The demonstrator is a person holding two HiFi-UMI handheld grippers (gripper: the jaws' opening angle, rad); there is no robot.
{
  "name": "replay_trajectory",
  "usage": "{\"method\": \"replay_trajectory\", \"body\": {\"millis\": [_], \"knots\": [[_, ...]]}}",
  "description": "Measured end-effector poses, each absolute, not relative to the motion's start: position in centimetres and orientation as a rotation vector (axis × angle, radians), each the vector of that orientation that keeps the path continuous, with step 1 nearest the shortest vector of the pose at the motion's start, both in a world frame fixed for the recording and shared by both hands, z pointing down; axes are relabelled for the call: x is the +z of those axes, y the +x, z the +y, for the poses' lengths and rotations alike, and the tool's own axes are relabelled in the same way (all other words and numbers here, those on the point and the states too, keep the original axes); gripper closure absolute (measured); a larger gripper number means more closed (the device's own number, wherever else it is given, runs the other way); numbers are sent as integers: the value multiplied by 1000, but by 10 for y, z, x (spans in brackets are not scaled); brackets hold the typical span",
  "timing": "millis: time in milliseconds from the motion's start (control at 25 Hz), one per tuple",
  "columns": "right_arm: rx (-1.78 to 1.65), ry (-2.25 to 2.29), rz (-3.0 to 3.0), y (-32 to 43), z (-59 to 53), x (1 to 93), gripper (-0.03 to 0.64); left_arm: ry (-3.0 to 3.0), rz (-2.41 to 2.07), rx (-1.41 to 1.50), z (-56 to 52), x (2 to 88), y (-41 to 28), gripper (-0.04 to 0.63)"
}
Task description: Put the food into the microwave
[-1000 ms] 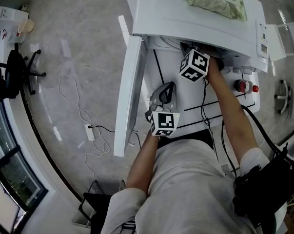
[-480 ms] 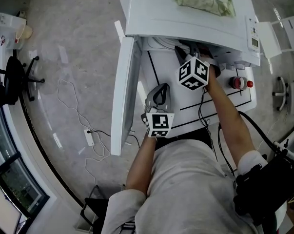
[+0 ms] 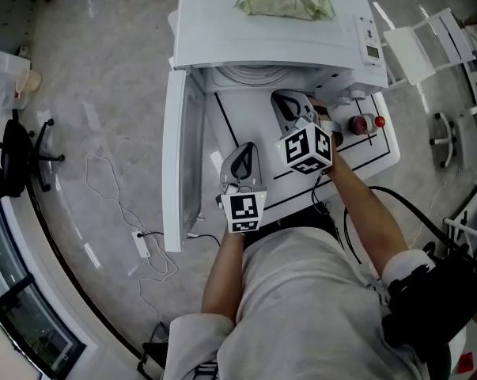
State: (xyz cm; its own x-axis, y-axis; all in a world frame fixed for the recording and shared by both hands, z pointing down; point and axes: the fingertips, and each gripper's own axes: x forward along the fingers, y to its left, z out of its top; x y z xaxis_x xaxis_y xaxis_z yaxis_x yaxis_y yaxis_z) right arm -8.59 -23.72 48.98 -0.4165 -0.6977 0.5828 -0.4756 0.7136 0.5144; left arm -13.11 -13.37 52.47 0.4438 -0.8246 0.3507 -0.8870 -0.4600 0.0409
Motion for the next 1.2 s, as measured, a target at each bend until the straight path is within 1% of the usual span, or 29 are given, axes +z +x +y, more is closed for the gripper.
{"method": "replay_trajectory", "body": {"millis": [560,840,1200], "knots": [[-388,942,-2175,-70,-152,444,606,2532,-1469,371,-111,504,-114,588],[-313,949,-2222,-67,-127,439,606,2555,-1474,333,-107,491,-108,588],[-322,952,-2220,-66,-117,438,606,2571,-1482,290,-110,478,-106,588]]}}
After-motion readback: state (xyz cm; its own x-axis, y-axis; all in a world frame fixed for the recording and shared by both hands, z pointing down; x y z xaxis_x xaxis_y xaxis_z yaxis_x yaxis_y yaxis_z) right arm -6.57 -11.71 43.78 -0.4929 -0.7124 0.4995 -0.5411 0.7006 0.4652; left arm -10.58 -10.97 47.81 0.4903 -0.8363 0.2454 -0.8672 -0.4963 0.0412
